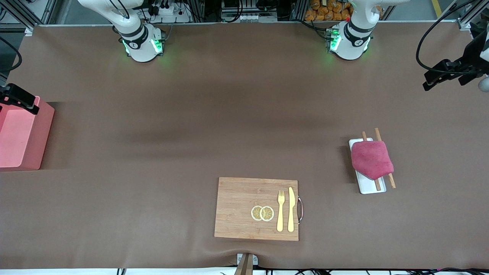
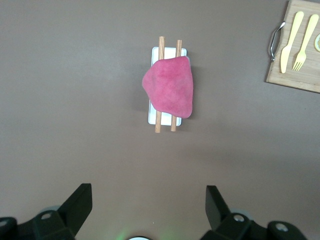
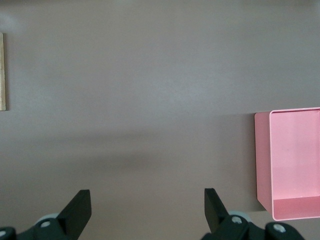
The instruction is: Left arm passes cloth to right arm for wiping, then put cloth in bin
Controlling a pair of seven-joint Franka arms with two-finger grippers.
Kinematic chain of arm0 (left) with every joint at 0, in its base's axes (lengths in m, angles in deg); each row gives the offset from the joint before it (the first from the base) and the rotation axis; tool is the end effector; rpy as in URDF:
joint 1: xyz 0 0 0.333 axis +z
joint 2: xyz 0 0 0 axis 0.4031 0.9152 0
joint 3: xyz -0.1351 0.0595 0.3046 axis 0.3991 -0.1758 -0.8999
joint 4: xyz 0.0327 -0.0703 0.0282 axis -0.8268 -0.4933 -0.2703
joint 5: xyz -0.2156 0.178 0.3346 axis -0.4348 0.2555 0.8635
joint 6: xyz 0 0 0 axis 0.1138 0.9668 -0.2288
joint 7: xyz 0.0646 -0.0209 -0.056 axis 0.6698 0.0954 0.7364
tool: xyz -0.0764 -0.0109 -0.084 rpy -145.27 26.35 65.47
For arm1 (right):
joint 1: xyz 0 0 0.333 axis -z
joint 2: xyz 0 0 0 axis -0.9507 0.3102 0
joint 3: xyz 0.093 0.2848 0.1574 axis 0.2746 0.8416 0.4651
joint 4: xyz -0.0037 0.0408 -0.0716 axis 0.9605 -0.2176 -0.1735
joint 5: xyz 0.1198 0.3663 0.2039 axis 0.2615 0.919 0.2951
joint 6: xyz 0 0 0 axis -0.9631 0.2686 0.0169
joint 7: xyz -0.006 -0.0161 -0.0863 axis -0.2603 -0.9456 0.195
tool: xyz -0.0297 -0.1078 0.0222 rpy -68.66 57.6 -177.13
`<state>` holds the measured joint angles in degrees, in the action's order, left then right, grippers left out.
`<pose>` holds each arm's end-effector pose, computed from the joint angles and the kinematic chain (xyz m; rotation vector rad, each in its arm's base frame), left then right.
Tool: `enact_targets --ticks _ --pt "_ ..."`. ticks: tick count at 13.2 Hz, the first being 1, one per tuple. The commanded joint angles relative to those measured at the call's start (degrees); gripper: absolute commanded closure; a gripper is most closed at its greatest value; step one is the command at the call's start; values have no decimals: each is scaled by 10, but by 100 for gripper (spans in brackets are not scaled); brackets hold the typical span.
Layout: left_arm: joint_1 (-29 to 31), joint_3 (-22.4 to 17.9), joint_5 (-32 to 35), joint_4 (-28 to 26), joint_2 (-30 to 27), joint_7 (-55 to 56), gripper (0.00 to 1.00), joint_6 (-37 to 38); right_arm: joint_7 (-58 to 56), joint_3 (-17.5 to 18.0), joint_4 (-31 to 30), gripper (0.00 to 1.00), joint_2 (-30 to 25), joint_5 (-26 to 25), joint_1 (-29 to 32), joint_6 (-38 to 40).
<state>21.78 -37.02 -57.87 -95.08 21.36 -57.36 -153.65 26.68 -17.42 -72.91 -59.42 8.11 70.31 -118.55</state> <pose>0.5629 -0.0297 0.6814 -3.1059 -0.2240 -0.0096 0.6146 -0.0492 0.6673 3.1071 -0.0434 0.0955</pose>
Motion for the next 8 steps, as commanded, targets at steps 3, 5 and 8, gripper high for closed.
enact_targets --ticks 3,5,8 --pt "-9 -5 16 5 -2 -3 0 1 10 1 15 0 6 -4 -2 10" --pt "-9 0 22 26 13 -4 0 1 11 1 15 0 6 -4 -2 10" --pt "-10 2 18 18 47 -8 0 1 14 1 15 0 6 -4 -2 10"
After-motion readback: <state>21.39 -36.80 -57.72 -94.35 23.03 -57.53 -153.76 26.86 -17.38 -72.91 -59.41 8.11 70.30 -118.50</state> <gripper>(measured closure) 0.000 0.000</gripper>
